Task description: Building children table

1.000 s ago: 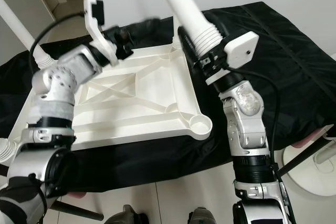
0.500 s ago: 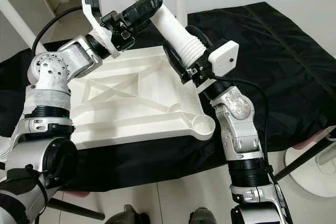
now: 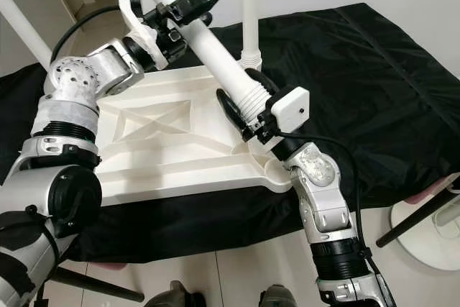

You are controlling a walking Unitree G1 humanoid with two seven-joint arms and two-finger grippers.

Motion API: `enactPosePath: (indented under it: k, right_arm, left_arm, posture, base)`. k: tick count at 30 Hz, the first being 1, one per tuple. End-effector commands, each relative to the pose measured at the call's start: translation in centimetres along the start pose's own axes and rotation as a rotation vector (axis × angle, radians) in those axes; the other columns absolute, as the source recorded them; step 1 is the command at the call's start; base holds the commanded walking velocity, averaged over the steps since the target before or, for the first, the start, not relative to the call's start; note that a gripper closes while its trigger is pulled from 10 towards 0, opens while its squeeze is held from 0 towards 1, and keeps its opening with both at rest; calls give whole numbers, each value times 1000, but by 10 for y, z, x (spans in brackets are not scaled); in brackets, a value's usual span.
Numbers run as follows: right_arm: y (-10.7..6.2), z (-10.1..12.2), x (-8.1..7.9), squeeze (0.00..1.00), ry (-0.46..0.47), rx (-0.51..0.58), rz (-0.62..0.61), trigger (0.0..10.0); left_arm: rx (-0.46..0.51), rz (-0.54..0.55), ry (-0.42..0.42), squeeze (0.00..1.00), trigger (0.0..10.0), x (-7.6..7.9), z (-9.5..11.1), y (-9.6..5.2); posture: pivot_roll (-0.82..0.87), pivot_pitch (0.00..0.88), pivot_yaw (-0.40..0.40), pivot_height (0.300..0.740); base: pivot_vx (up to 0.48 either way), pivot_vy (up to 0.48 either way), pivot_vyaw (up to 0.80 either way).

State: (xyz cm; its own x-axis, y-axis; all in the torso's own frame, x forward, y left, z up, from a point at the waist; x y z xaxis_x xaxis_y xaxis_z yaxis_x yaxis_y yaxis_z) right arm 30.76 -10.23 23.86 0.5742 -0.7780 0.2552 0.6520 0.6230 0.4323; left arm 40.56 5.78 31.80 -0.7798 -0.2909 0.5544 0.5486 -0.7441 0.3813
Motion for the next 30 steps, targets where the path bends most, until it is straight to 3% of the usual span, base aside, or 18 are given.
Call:
enactPosePath:
  k: [1,2,12,13,17,18,19,20,27,28,30]
  right_arm:
    - [-1,-6,-5,0,7,-21,15,10000]
    - [-1,-7,-4,0,9,-24,10,10000]
    - [-5,-14,0,0,64,-50,-28,10000]
    - [-6,-15,1,1000,90,-50,-43,10000]
    - [-8,-14,5,1000,143,-40,-71,10000]
    - [-10,-14,7,1000,152,-41,-89,10000]
    - [-11,-14,9,1000,158,-41,-102,10000]
    - [-13,-14,11,1000,168,-39,-124,10000]
    - [-22,-18,23,1000,201,-50,-233,10000]
    - [-23,-19,25,0,202,-56,-257,10000]
    - [-23,-20,26,0,202,-60,-271,10000]
  left_arm:
    - [20,19,45,0,5176,-1,11,-1]
    - [10,46,51,0,0,-5,8,-2]
    - [18,129,39,0,0,-20,11,-5]
    - [29,140,34,0,0,-22,14,-6]
    - [45,169,36,0,0,-25,18,-6]
    - [46,176,41,0,4980,-26,20,-7]
    - [47,179,44,0,4980,-26,20,-7]
    - [52,189,54,0,10000,-28,23,-9]
    - [62,238,136,0,10000,-33,32,-15]
    - [64,242,160,0,10000,-33,33,-16]
    - [65,243,173,0,10000,-32,33,-17]
  posture:
    - [-185,4,155,740]
    - [-184,4,154,740]
    - [-184,0,139,740]
    - [-179,4,132,740]
    - [-177,6,128,740]
    - [-177,8,123,740]
    - [-177,8,123,740]
    - [-175,10,120,740]
    - [-164,8,110,740]
    - [-163,5,105,740]
    - [-163,5,105,740]
  base:
    - [0,0,0]
    - [0,0,0]
    - [0,0,0]
    - [0,0,0]
    - [0,0,0]
    - [0,0,0]
    - [0,0,0]
    - [0,0,0]
    - [0,0,0]
    - [0,0,0]
    - [0,0,0]
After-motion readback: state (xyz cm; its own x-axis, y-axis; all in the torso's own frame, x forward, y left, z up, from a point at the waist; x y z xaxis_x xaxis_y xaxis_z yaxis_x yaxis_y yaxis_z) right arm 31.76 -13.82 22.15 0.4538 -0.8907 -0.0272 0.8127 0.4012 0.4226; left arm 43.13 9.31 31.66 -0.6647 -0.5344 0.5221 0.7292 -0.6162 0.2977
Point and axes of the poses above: a point about 5 cm out from each wrist's last joint towards the gripper, its own y axis pointing out of the wrist towards the gripper, its own z axis along the axis of the wrist's last joint, x = y × z, the point moved 4 cm from there along y, pointing out of the wrist towards the gripper, and after that the axes turned 5 degrees about y, right-handed, at the moved point
